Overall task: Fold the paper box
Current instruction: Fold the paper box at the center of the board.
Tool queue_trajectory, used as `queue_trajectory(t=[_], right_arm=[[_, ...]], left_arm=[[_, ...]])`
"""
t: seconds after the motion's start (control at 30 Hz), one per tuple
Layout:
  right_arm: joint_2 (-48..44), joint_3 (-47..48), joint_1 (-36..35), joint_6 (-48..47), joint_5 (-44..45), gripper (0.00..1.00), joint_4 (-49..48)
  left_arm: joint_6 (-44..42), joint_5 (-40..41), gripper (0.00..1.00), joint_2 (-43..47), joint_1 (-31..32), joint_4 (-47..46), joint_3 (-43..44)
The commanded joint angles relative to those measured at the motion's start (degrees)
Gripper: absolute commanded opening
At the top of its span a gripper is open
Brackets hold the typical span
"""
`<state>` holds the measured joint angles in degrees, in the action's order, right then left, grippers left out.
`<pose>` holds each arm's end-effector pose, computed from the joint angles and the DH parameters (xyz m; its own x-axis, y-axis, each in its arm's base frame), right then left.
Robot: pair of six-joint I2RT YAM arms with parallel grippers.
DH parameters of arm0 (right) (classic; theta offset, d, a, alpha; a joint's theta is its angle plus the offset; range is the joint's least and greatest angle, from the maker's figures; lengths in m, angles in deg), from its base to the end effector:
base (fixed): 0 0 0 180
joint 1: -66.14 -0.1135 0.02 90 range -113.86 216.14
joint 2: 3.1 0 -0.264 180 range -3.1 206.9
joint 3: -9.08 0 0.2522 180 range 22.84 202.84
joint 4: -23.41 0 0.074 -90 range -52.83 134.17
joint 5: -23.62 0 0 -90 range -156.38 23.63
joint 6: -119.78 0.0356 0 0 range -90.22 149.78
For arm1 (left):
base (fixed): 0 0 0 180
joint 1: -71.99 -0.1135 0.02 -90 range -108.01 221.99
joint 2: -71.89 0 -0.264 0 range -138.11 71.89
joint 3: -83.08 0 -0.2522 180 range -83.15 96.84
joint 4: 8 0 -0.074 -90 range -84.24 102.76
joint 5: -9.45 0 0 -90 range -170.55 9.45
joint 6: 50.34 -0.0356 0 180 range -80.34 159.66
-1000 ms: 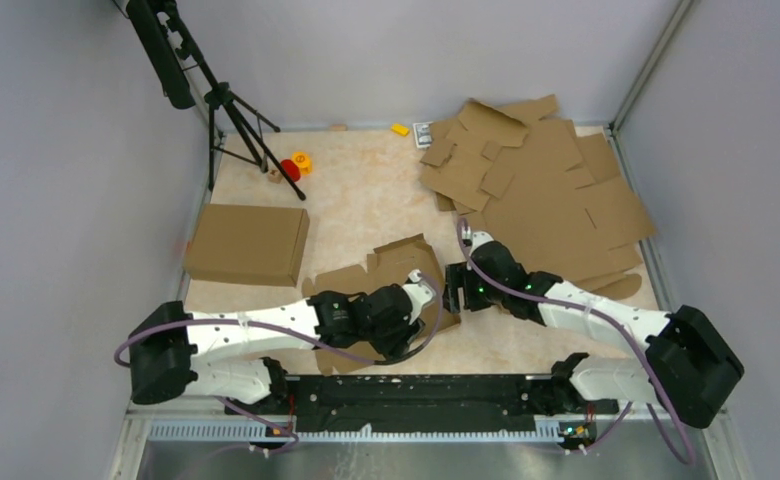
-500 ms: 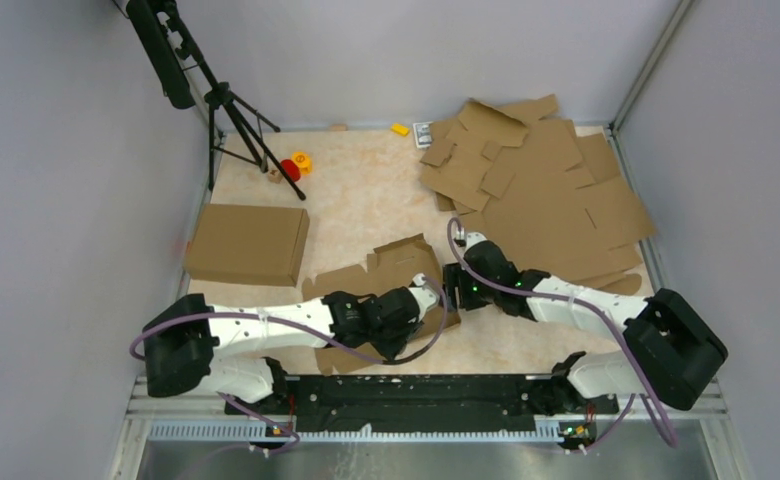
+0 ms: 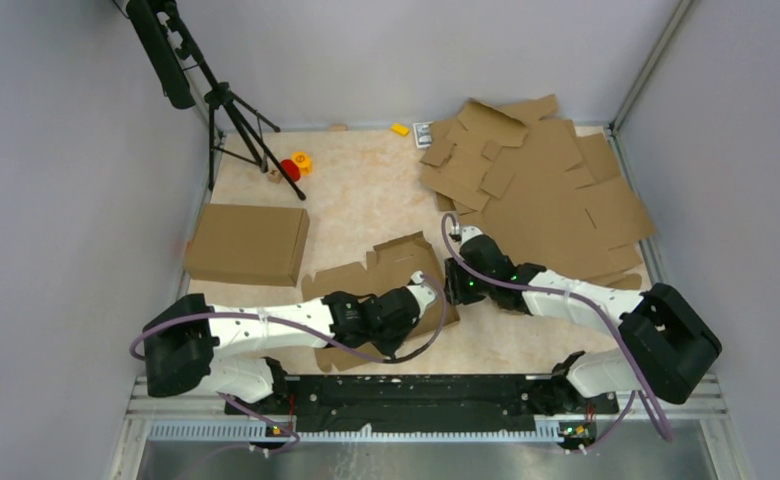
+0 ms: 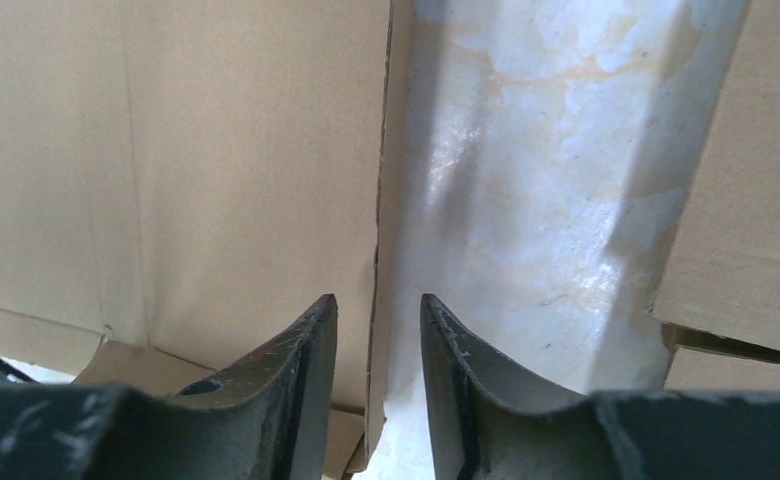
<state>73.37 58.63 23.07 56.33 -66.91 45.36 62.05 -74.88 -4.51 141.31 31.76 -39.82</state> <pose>0.1862 0.1745 0.1734 -0.7994 -0.1355 -0.5853 -0.3689 0.8796 0.3002 0.0924 -0.2347 0.1929 -0.6279 0.5900 -0.5077 0.7288 0.6745 -0.1175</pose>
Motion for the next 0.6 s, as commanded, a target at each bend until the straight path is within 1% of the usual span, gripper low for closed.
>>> queue_trajectory(t=[0.0, 0.03, 0.07, 0.1, 0.17, 0.27, 0.33, 0.37, 0.47, 0.57], right_arm=[[-1.13, 3.66, 0.00, -1.81, 3.85, 0.34, 2.34], [-1.47, 3.86, 0.00, -1.94, 4.20, 0.33, 2.82], [-1.88, 3.93, 0.00, -2.05, 4.27, 0.32, 3.02], [-2.18, 3.95, 0.00, -2.21, 3.97, 0.32, 3.02], [-2.56, 4.02, 0.00, -2.35, 3.33, 0.31, 2.98], [-2.33, 4.50, 0.01, -2.49, 2.61, 0.31, 3.36], [-1.99, 4.76, 0.00, -2.59, 2.16, 0.30, 3.40], [-1.78, 4.87, 0.00, -2.62, 2.08, 0.29, 3.51], [-1.37, 5.16, 0.02, -2.99, 2.43, 0.29, 3.92], [-0.92, 5.55, 0.00, -3.67, 2.57, 0.29, 4.32]], left_arm=[[0.03, 1.64, 0.17, 1.20, 0.11, -1.66, -0.50], [-0.56, 0.54, 0.25, 1.75, 0.11, -1.74, -0.62], [-1.34, -0.70, 0.37, 2.27, 0.11, -2.00, -1.01], [-1.80, -1.46, 0.42, 2.86, 0.11, -2.41, -1.42], [-2.41, -2.02, 0.45, 3.86, 0.11, -3.26, -2.62], [-2.69, -1.69, 0.47, 3.36, 0.11, -4.05, -2.70], [-2.77, -1.43, 0.44, 1.89, 0.11, -3.80, -1.98], [-2.86, -1.33, 0.41, 0.83, 0.11, -3.27, -1.30], [-2.56, -0.52, 0.29, -2.42, 0.11, -1.31, 0.60], [-2.52, -0.89, 0.17, -3.33, 0.09, -1.26, 1.22]])
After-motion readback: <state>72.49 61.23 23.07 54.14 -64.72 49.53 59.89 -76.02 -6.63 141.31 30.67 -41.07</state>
